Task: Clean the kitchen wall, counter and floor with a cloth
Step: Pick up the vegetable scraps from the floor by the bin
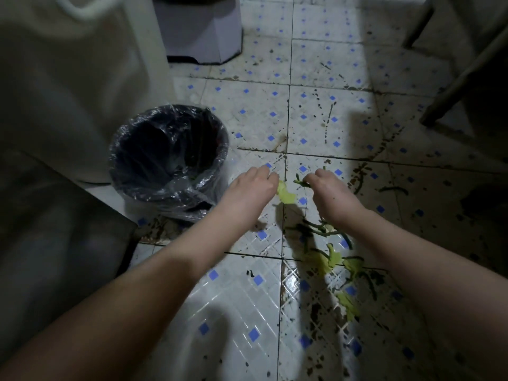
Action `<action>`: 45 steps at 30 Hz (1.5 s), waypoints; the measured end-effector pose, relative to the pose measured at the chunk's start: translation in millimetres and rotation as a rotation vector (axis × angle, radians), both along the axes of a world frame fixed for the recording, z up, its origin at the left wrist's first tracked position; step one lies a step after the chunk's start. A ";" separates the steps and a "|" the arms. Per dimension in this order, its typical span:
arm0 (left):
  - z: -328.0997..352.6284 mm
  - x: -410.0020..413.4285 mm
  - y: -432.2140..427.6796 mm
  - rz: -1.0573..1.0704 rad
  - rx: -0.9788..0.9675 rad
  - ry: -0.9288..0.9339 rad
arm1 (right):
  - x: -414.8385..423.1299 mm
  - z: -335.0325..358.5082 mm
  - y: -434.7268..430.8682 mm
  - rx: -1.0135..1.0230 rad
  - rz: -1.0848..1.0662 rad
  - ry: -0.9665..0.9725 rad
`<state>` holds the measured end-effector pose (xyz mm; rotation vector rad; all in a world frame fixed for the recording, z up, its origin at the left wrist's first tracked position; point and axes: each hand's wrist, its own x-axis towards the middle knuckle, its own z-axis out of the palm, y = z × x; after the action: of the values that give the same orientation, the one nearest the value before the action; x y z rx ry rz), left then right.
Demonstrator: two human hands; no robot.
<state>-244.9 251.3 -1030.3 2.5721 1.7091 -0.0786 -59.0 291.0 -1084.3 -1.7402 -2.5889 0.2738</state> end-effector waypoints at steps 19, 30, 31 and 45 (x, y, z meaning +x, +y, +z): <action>42.1 -107.8 -15.6 0.284 0.160 0.257 | -92.3 75.1 14.2 0.178 0.203 0.199; 33.2 -146.3 -32.1 0.383 0.185 0.324 | -171.2 88.4 10.9 0.234 0.414 0.395; 33.4 -148.6 -34.2 0.392 0.171 0.331 | -175.9 87.1 10.3 0.223 0.420 0.398; 43.8 -138.7 -34.6 0.392 0.165 0.310 | -142.6 74.7 3.9 0.232 0.387 0.209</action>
<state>-383.6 216.7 -986.5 2.3713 2.3931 -0.3482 -201.6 294.9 -1009.6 -1.0718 -2.6538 0.1399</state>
